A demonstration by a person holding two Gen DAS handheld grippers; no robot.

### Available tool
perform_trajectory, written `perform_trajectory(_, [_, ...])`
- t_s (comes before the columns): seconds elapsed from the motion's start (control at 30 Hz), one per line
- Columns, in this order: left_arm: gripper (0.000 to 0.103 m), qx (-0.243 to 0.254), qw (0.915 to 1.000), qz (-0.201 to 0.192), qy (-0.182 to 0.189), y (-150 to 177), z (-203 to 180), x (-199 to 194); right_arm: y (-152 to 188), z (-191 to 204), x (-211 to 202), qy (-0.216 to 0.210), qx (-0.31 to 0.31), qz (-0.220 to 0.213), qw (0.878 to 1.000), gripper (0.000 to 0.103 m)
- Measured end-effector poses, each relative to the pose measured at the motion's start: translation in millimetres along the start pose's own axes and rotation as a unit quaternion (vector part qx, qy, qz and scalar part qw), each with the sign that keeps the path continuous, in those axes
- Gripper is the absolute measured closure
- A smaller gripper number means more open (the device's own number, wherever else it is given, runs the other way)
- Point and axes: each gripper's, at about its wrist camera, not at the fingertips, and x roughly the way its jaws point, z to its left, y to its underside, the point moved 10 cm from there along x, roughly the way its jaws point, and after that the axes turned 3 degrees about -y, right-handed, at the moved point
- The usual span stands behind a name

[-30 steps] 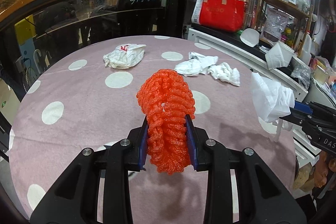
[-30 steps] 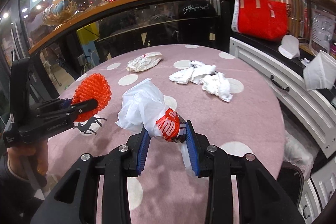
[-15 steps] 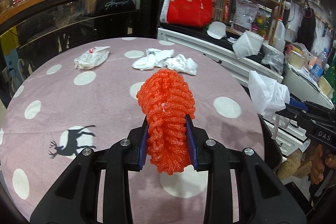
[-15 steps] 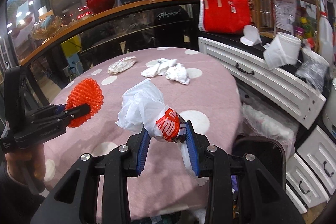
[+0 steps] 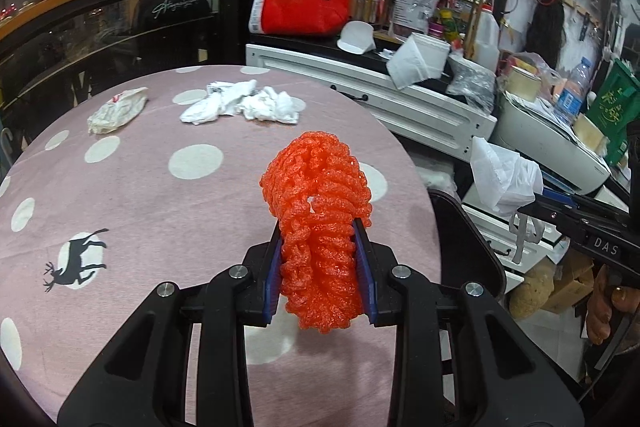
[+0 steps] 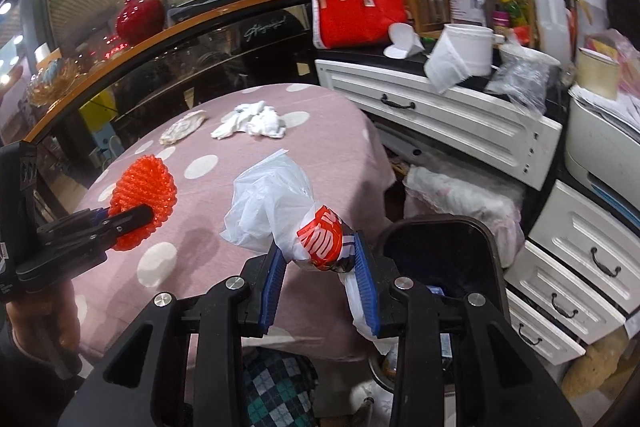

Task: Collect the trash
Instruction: 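Carry the clear plastic bag over the bin with the right tool, then open the right tool to drop the plastic bag into the bin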

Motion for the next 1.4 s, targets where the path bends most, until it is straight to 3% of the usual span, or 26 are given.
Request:
perform_trajectory(0.53, [0.071,0.039,0.9981,0.015,0.046,0.4,-65.1,16.6,35.9,-104.4,-14.3,0.088,0.075,0.009,0.993,0.070])
perform_trajectory(0.77, [0.071,0.068,0.9950,0.021,0.070,-1.1,-100.8,27.2,61.8,-136.8,18.0,0.090,0.113,0.053,0.988,0.070])
perform_trajectory(1.4, [0.071,0.127,0.9805,0.100,0.112,36.8,-184.2,89.8,145.1,-188.5,85.2,0.092,0.208,0.150,0.962,0.066])
